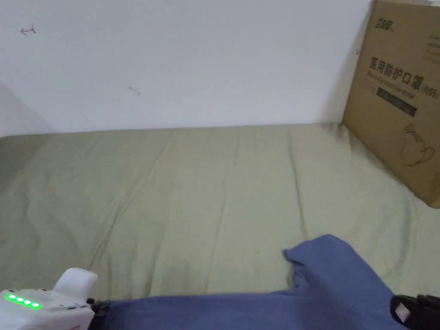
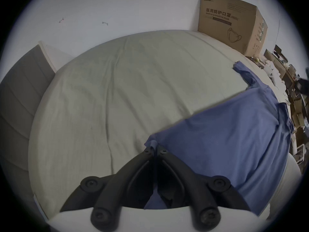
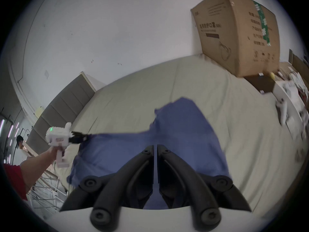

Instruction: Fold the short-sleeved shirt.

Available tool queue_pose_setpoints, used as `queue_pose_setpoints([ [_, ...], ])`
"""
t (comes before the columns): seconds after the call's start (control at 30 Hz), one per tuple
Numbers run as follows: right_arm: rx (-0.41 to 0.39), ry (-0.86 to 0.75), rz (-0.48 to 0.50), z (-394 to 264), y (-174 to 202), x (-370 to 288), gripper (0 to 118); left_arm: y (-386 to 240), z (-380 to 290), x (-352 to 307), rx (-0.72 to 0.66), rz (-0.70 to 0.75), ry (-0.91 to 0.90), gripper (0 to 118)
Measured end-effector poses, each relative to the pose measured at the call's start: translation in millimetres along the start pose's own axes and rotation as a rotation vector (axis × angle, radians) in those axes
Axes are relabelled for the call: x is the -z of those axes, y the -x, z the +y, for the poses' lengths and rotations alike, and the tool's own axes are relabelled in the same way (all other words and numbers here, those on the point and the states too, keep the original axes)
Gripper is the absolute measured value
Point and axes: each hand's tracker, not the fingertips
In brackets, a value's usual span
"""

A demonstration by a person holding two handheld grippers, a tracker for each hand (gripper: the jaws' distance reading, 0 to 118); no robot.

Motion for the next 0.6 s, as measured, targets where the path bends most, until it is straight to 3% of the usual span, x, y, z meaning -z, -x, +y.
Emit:
queue_pose_setpoints([
  [0.07,-0.019,0.012,-0.052,34.1,-21.7,39.0,8,16.8,12.6,-16.2,-0.040,0.038,-0.034,1],
  [0.1,-0.013,0.043,-0.082,53.2,-28.3,62.6,28,23.1,16.0,-25.1,-0.094,0.012,-0.054,1],
  [0.13,0.003,0.088,-0.086,66.3,-41.1,83.4,86,28.2,17.8,-31.9,-0.130,-0.013,-0.066,1],
  [0.17,0.023,0.157,-0.140,78.2,-53.4,106.7,118,32.8,19.5,-39.7,-0.160,-0.025,-0.077,1],
  [0.33,0.103,0.321,-0.266,80.9,-105.2,186.5,115,30.3,29.4,-64.1,-0.188,-0.058,-0.070,1],
  [0.43,0.149,0.480,-0.320,72.1,-106.8,220.4,113,29.4,28.0,-62.2,-0.183,-0.067,-0.050,1],
  [0.47,0.135,0.500,-0.311,66.5,-106.0,224.9,112,33.4,24.2,-55.5,-0.180,-0.066,-0.042,1],
  [0.5,0.073,0.514,-0.328,63.9,-102.1,224.6,110,29.7,22.7,-54.2,-0.175,-0.065,-0.032,1],
  [0.53,-0.005,0.484,-0.336,63.2,-96.4,221.4,102,24.8,20.9,-53.0,-0.168,-0.061,-0.024,1],
  [0.6,-0.054,0.470,-0.327,64.3,-88.5,211.8,90,-12.2,31.0,-70.8,-0.166,-0.057,-0.015,1],
])
